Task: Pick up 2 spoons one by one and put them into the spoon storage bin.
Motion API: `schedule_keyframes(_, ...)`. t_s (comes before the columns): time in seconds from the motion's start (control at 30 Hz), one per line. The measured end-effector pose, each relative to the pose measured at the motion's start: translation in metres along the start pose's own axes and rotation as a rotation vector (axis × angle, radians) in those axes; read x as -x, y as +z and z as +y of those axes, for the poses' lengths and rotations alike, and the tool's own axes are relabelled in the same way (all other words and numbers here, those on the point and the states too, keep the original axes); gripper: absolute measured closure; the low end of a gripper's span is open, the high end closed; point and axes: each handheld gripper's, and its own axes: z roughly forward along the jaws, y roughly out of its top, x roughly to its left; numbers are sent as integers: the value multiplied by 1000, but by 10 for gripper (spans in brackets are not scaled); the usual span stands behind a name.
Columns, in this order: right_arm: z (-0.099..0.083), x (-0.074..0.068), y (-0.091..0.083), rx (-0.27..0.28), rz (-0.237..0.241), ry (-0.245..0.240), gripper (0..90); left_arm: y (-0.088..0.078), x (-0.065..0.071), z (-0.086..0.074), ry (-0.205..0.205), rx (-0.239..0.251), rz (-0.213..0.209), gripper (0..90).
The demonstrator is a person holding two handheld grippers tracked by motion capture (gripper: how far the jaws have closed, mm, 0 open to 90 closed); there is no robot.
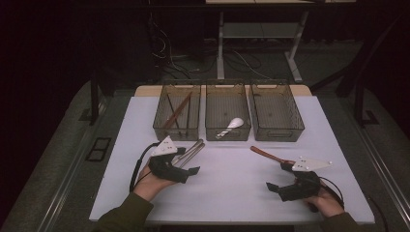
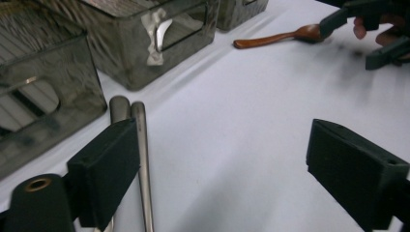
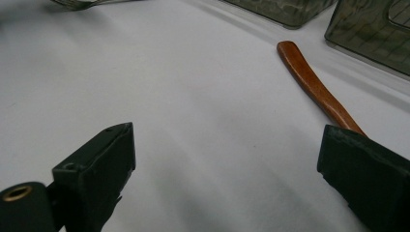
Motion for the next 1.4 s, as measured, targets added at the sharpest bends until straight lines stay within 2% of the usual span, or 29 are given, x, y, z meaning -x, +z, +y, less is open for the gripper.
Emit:
schedule_keyframes(0.3, 1, 0, -2, 11, -1, 4, 61, -15, 4, -21, -6, 34, -6, 3)
schedule_keyframes(0.43, 4, 1, -3, 20, -9, 15, 61, -16, 7, -28, -12, 19, -24, 0)
schedule_keyframes(0.57, 8, 2, -6, 20, -26, 21, 61, -13, 8, -30, 11, -13, -33, 0)
schedule_keyframes(0.7, 15, 5, -12, 25, -35, 24, 61, -12, 9, -32, 14, -21, -42, 0)
schedule_keyframes(0.9, 22, 19, -18, -22, -28, 34, 61, -12, 7, -33, 8, -24, -48, 0)
schedule_keyframes(1.0, 24, 27, -22, -24, -48, 32, 62, -12, 6, -33, 2, -23, -50, 0)
schedule_keyframes(1.17, 30, 45, -27, -16, -63, 65, 62, -12, 6, -33, -2, -20, -51, 0)
schedule_keyframes(1.4, 38, 68, -32, -44, -74, 92, 62, -11, 6, -33, 5, -31, -48, 0)
